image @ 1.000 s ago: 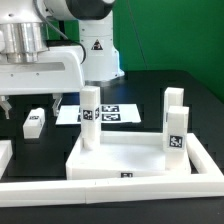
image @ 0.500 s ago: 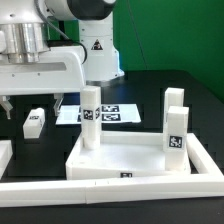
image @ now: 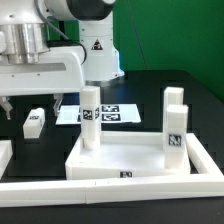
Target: Assemble desk
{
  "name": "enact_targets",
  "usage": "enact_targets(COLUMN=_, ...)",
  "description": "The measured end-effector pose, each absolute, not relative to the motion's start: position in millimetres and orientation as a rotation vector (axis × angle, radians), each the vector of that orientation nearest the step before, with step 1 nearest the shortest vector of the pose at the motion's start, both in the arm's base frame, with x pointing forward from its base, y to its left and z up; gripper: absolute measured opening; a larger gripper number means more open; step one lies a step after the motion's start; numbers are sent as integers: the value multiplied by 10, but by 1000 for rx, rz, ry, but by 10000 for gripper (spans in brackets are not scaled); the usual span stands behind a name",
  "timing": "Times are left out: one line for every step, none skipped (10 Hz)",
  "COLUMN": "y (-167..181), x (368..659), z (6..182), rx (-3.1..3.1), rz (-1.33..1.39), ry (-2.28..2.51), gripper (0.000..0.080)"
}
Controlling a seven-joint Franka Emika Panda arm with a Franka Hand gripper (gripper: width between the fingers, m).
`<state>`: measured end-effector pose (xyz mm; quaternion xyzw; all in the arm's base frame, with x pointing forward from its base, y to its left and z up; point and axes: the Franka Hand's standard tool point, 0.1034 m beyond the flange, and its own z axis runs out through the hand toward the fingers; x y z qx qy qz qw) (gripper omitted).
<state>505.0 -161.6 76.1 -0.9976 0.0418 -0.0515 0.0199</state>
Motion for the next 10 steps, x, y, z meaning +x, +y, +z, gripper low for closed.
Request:
enact_targets(y=-1654, x=5030, z=757, rx=-3099, rz=-132, ry=163, gripper=649)
enact_targets(y=-1646, x=5037, z=757, rx=-3101, rz=-136, ry=159, gripper=649)
enact_targets(y=-1606, x=5010, z=706, rx=-3091, rz=-73, ry=180, gripper=649)
enact_targets(y=-1598, x=4971, z=634, rx=-3069, rz=108, ry=143, gripper=649)
enact_targets(y=-1699, x=4932, z=668, rx=-3029, rz=262, ry=116, gripper=649)
enact_targets(y=-1803, x=4883, z=699, rx=-2986, rz=371, ry=99, gripper=649)
enact_targets(y=-1849, x=4782, z=716, rx=-2924, rz=543, ry=88, gripper=649)
enact_targets(y=-1873, x=4819, z=702, rx=-2925, rz=592, ry=76, gripper=649)
enact_targets(y=-1828, x=4752, z=712, rx=-2887, rz=694, ry=92, gripper=649)
enact_targets(y=-1824, x=4743, z=695, rx=-2860, rz=756, ry=115, gripper=649)
